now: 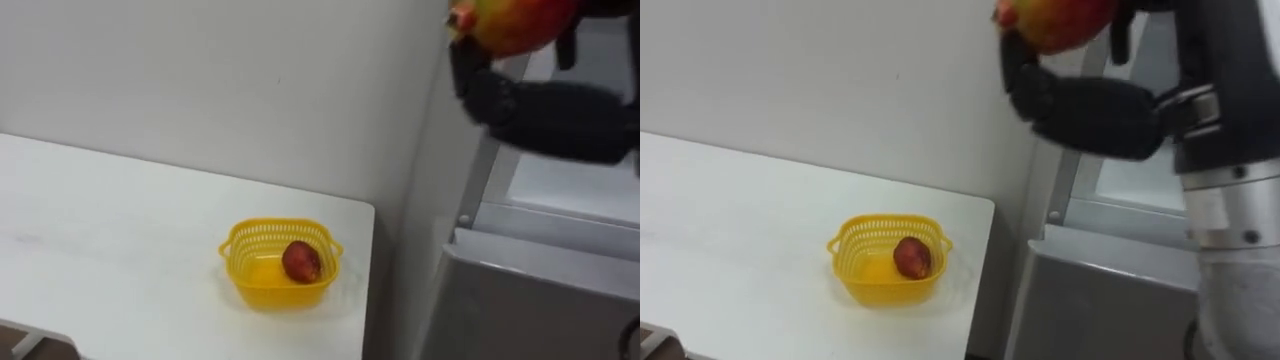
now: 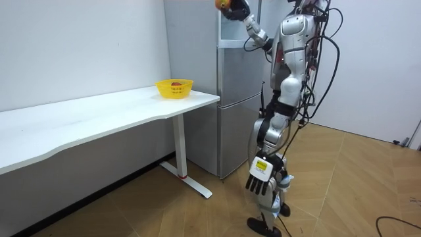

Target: Retrieve from the upper fridge

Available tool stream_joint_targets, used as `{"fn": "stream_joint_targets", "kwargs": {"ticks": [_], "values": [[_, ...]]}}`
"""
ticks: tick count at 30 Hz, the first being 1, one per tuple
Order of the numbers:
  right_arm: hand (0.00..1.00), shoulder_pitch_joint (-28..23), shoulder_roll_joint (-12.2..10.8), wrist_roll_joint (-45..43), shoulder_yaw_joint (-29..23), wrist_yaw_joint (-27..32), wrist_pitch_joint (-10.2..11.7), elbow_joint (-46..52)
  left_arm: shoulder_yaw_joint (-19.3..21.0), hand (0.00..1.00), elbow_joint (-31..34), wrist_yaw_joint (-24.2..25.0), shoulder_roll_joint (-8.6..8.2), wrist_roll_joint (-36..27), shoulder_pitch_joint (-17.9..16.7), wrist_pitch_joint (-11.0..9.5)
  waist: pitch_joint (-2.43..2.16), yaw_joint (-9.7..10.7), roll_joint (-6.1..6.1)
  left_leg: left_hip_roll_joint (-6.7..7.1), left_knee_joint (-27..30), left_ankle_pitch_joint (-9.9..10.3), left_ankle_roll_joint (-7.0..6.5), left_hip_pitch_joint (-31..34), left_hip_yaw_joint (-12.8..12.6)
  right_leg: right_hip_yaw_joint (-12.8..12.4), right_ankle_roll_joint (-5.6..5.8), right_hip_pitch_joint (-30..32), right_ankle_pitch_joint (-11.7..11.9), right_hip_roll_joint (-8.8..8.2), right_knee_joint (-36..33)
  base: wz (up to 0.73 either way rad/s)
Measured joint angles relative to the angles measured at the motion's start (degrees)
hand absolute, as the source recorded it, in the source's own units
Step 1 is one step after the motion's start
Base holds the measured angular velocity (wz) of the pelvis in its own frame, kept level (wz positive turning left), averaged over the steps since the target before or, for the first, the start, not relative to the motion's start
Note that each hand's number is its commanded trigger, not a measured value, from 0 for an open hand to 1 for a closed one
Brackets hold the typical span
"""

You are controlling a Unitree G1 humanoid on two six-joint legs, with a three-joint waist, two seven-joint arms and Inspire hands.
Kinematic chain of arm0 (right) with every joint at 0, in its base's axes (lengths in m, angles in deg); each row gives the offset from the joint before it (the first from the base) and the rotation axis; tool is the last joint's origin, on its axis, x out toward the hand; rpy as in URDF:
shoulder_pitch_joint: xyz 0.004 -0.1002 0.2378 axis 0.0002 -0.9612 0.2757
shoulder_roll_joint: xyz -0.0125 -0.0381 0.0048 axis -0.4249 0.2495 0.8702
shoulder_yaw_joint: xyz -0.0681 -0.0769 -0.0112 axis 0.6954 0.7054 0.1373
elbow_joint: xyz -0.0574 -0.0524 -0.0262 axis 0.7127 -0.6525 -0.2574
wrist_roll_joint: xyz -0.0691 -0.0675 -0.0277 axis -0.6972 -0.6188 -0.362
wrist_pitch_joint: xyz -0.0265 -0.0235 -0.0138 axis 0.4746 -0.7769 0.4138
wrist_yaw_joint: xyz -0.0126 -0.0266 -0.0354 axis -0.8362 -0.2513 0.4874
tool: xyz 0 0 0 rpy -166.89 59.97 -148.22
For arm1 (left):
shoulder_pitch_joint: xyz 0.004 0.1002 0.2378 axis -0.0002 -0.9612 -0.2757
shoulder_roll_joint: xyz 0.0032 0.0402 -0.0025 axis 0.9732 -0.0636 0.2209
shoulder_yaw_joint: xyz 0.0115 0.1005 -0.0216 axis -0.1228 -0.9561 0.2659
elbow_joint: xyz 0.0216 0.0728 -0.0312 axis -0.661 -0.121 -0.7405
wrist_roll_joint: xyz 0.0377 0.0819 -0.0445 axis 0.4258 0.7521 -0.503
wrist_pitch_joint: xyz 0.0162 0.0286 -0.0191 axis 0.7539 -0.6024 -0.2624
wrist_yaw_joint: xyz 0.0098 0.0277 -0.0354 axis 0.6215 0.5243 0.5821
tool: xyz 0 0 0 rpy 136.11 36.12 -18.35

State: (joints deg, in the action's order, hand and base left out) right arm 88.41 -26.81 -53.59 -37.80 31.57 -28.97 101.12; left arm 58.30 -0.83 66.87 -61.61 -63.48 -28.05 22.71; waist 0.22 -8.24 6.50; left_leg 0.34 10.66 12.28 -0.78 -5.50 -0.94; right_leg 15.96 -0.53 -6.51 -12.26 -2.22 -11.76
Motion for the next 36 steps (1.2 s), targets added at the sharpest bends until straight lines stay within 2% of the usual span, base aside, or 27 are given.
{"fn": "stream_joint_targets", "kwargs": {"ticks": [4, 7, 11, 19, 23, 27, 28, 30, 32, 36], "values": [[1.0, 0.15, -1.02, -3.85, 2.06, -3.32, 0.24, -0.01, -0.6, 0.0, -0.42, -0.02, 0.09, -0.04, 1.03, -0.01, 0.01, -1.97, 0.69, 0.16, 0.2, -0.02, 0.0, 0.96, 0.86, 1.04, 0.01, 0.61, 0.0, -0.2, -0.1, 0.1], [1.0, 0.17, -1.04, -4.15, 2.28, -5.03, 0.23, -0.07, -1.77, 0.0, -0.87, -0.07, 0.18, -0.11, 1.23, -0.01, 0.37, -3.05, 1.32, 0.22, 0.25, -0.02, -0.01, 0.99, 1.23, 1.54, 0.02, 0.45, -0.01, -0.24, 0.0, 0.07], [1.0, 0.59, -1.17, -4.37, 3.39, -7.22, 0.29, -0.87, -2.16, 0.0, -0.86, 0.03, 0.08, 0.02, 1.19, 0.0, 0.59, -3.43, 1.81, 0.26, 0.25, -0.02, -0.01, 1.17, 1.38, 1.63, 0.02, 0.54, -0.01, -0.24, 0.1, 0.01], [1.0, 4.85, -1.71, -9.84, 6.57, -9.68, -0.56, -11.69, -2.18, 0.0, -0.21, 3.47, 0.42, -0.14, 0.94, 0.32, 0.57, -3.65, 1.9, 0.4, 0.79, -0.02, 0.0, 2.1, 3.06, 2.84, 0.02, 0.69, -0.01, -0.3, 0.1, 0.08], [1.0, 5.57, -1.63, -9.07, 6.67, -9.52, -1.19, -19.75, -2.28, 0.0, -0.3, 3.26, 0.41, -0.07, 1.04, 0.95, 0.43, -4.82, 2.14, 0.53, 1.19, -0.04, 0.03, 1.94, 4.16, 3.92, 0.02, -0.12, -0.01, -0.37, 0.11, 0.16], [1.0, 5.57, -1.66, -9.54, 7.54, -9.59, -2.71, -28.3, -2.29, 0.0, -0.31, 3.15, 0.44, -0.06, 1.14, 1.37, 0.55, -5.58, 2.92, 0.88, 2.28, -0.04, 0.03, 2.74, 5.4, 4.8, 0.08, -0.32, -0.05, -0.59, 0.07, 0.16], [1.0, 5.57, -1.65, -9.74, 7.58, -9.6, -2.84, -29.37, -2.29, 0.0, -0.37, 3.16, 0.43, -0.06, 1.22, 1.38, 0.85, -5.77, 2.98, 0.99, 2.56, -0.04, 0.03, 3.04, 5.76, 4.85, 0.09, -0.23, -0.05, -0.63, 0.07, 0.1], [1.0, 5.59, -1.62, -9.95, 7.58, -9.54, -2.81, -31.33, -2.2, 0.0, -0.45, 3.35, 0.53, -0.06, 1.14, 1.68, 0.87, -6.13, 3.09, 1.1, 2.85, -0.04, 0.02, 3.38, 5.99, 5.39, 0.12, -0.2, -0.07, -0.68, 0.08, 0.1], [1.0, 5.59, -1.34, -9.95, 7.57, -9.49, -2.86, -32.83, -2.14, 0.0, -0.06, 3.63, 0.93, -0.05, 1.22, 2.17, 0.68, -6.03, 3.69, 1.25, 2.98, -0.06, 0.05, 4.04, 6.43, 5.71, 0.19, 0.17, -0.12, -0.76, 0.01, 0.15], [1.0, 6.12, -0.9, -9.87, 7.62, -9.28, -2.87, -34.0, -2.06, 0.0, 0.62, 3.71, 1.81, 0.0, 1.19, 2.24, 0.62, -6.36, 5.5, 1.36, 3.28, -0.12, 0.15, 5.05, 7.53, 6.83, 0.18, 0.39, -0.12, -0.78, -0.04, 0.11]]}}
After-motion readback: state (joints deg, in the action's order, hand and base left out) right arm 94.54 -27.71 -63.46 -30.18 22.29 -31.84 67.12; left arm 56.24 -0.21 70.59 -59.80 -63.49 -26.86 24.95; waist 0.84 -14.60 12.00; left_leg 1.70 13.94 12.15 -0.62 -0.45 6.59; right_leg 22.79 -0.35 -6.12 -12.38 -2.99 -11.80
